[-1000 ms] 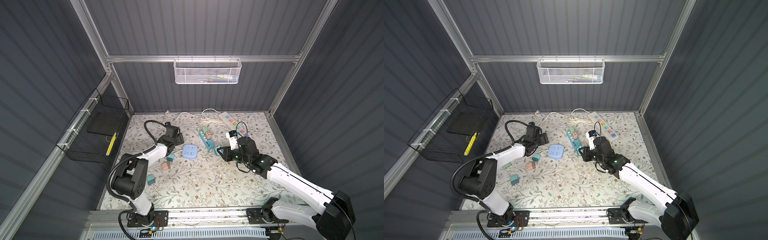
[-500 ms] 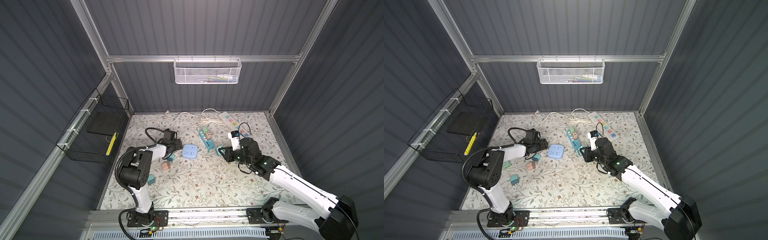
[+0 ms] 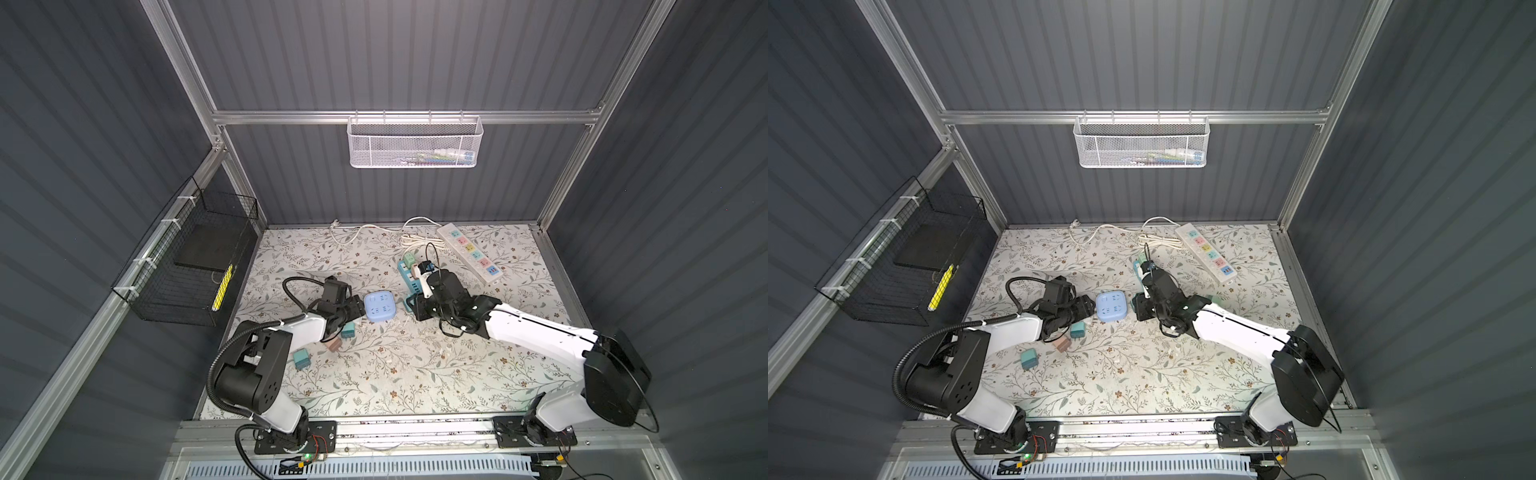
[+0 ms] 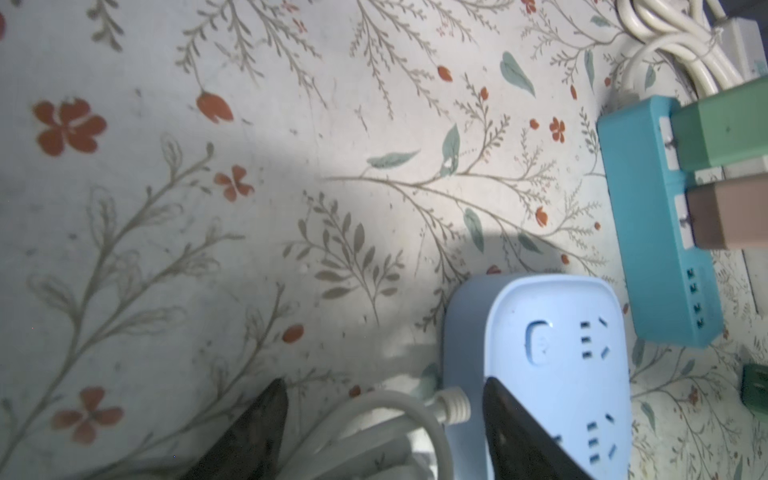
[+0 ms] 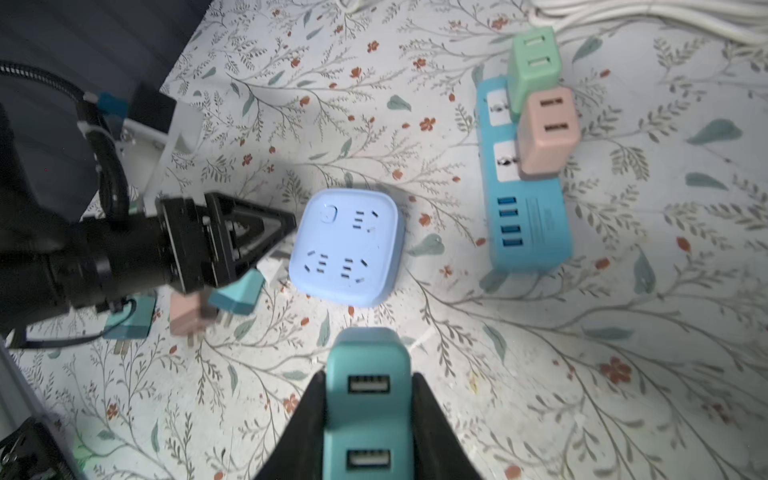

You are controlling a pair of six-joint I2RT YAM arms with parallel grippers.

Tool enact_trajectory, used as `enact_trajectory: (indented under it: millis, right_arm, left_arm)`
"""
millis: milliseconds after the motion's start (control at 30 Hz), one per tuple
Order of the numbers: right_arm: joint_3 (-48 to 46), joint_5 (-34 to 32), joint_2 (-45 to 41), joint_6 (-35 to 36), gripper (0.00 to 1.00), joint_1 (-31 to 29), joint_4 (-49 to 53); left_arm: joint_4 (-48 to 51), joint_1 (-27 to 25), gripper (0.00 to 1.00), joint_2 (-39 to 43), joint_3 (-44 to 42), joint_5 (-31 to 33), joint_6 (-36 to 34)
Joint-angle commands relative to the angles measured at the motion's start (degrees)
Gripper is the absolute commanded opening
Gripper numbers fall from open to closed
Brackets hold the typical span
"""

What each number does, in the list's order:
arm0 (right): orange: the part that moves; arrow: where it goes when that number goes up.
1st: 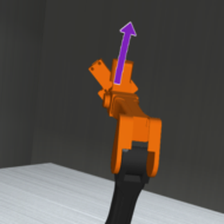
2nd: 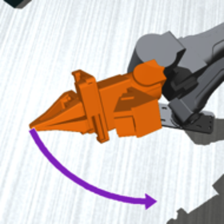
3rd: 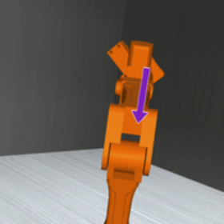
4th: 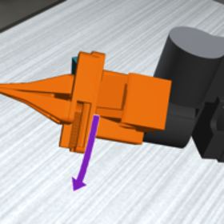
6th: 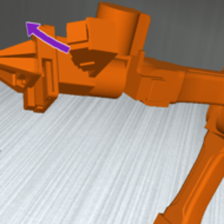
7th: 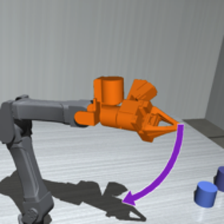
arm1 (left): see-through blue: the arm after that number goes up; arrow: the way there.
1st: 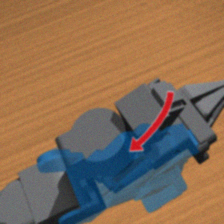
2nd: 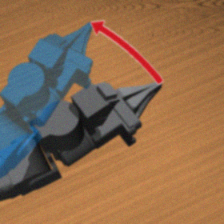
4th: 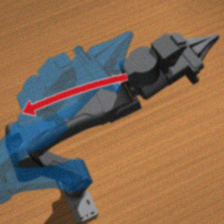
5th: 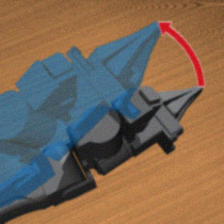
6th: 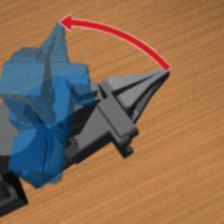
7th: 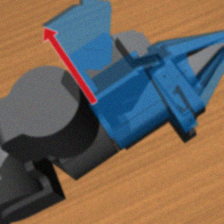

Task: Insert the plug
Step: 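Carry the teal adapter with the right gripper over the light blue cube socket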

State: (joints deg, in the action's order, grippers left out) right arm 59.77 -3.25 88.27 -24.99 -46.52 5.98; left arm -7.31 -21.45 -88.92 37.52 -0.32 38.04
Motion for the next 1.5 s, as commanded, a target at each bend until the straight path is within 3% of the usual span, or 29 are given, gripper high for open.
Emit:
enact_trajectory:
  millis: [0,167,300,533,867,1467]
  right_arm:
    - [4.73,-4.35,4.66,2.00,0.19,-1.06,-1.65]
    - [10.54,-6.06,11.82,3.64,0.19,-1.46,-2.31]
    - [15.03,-6.47,17.41,5.27,0.19,-1.90,-2.06]
    - [20.51,-6.79,23.61,6.40,0.19,-2.26,-1.48]
    - [22.22,-8.29,26.93,5.67,0.18,-3.00,-0.06]
    - [23.11,-11.52,29.74,5.25,0.18,-3.84,1.24]
  left_arm:
    - [1.91,-1.28,0.74,2.42,-2.34,-2.35,2.39]
    - [5.85,-1.49,0.78,7.06,-1.83,0.20,-0.16]
    - [11.35,-0.92,0.87,10.97,0.82,2.57,-1.56]
    - [19.23,-0.34,1.00,20.88,1.84,5.85,0.63]
    - [23.52,-0.34,1.00,33.90,-3.66,7.18,5.38]
    - [24.66,-0.26,1.00,34.43,-2.08,8.22,3.11]
